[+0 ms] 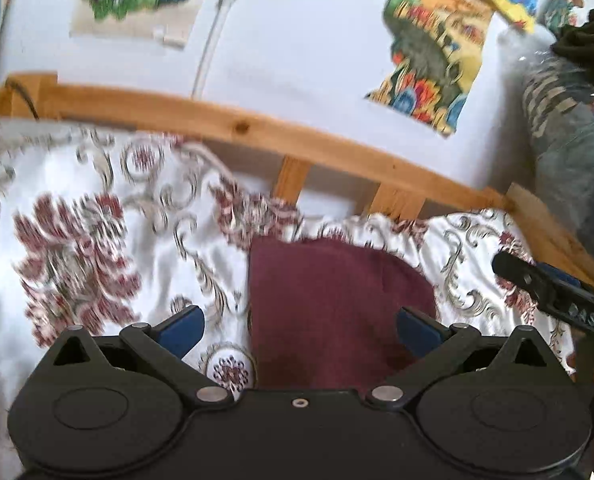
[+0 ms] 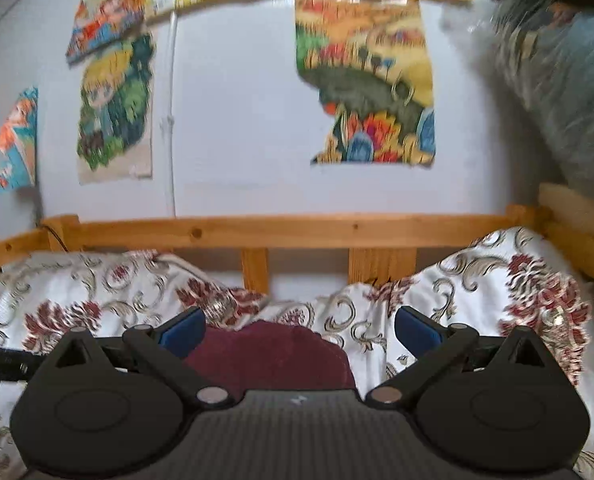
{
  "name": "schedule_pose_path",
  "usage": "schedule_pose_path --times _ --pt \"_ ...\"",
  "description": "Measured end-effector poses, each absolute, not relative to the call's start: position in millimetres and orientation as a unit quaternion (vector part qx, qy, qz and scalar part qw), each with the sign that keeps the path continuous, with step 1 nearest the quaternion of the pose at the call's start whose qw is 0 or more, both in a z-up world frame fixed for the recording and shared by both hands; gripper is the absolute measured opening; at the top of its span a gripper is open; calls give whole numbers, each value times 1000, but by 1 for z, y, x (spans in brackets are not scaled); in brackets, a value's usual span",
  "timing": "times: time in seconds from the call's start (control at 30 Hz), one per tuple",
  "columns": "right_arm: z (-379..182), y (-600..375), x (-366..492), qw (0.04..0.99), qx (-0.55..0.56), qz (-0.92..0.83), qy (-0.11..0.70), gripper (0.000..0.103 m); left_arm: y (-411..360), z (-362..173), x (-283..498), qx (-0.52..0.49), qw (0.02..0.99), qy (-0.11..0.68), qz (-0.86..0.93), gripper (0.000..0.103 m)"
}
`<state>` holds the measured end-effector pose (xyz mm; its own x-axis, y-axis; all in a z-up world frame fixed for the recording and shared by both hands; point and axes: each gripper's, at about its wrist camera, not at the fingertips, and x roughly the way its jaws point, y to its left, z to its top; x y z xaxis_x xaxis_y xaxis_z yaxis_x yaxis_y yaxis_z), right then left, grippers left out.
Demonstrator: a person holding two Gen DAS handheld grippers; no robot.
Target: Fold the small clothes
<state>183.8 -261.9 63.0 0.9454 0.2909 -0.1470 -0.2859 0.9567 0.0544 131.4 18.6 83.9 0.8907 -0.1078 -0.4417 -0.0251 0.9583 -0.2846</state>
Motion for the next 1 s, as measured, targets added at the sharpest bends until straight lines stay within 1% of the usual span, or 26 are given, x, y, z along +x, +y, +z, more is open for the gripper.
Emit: schedule_pose_path --times 0.27,0.57,0.8,1.0 --pt "83 -269 112 988 15 149 30 103 7 129 75 -104 976 192 -14 102" --pt "90 -278 54 987 36 153 29 103 -1 146 14 -79 980 180 8 102" --pt "81 -279 30 987 42 150 51 103 -3 143 -16 -62 982 179 15 102" --pt "59 -271 20 985 31 150 80 103 -4 115 -23 -57 978 199 5 102"
